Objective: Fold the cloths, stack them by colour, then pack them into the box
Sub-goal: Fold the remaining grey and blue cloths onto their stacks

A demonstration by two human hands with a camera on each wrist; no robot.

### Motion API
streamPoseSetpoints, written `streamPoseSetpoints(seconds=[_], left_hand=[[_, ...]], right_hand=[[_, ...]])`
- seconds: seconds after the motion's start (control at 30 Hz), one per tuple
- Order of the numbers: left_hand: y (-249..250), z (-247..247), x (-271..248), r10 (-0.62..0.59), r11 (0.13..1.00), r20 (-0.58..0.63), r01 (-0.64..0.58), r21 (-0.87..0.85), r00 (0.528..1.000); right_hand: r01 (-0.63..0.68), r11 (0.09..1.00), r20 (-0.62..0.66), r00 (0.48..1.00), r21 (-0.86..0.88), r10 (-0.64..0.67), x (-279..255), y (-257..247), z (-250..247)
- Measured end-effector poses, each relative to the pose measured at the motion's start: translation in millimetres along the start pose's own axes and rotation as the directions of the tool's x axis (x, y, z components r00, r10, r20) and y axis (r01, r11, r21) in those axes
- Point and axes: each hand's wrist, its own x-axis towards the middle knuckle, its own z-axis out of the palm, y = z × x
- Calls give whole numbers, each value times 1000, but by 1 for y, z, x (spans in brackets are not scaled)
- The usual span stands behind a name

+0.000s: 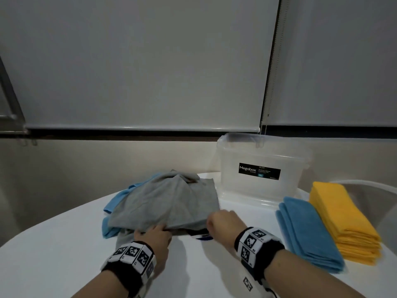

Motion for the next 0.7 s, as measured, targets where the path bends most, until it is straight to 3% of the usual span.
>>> streamPoseSetpoints(seconds=[0.1, 0.27, 0.33, 0.47, 0.7], left_hand=[[-16, -3, -4, -28, 1000, -117, 28, 5, 993], [-50, -8, -15, 18, 998, -131, -10, 63, 991], [-61, -7, -19, 33, 993, -151, -15, 117, 988], [-79, -18, -34, 51, 992, -268, -19, 123, 962], [-92, -47, -49, -94, 990, -248, 118, 82, 964]], right_hand=[[44, 995, -161, 987, 85, -30, 3, 3, -22], [185, 973, -22, 983, 136, -184, -8, -16, -30], [232, 958, -32, 973, 168, -230, -11, -23, -30], [261, 934, -178, 959, 242, -222, -10, -24, -41], [251, 936, -472, 875, 246, -110, -21, 4, -103]])
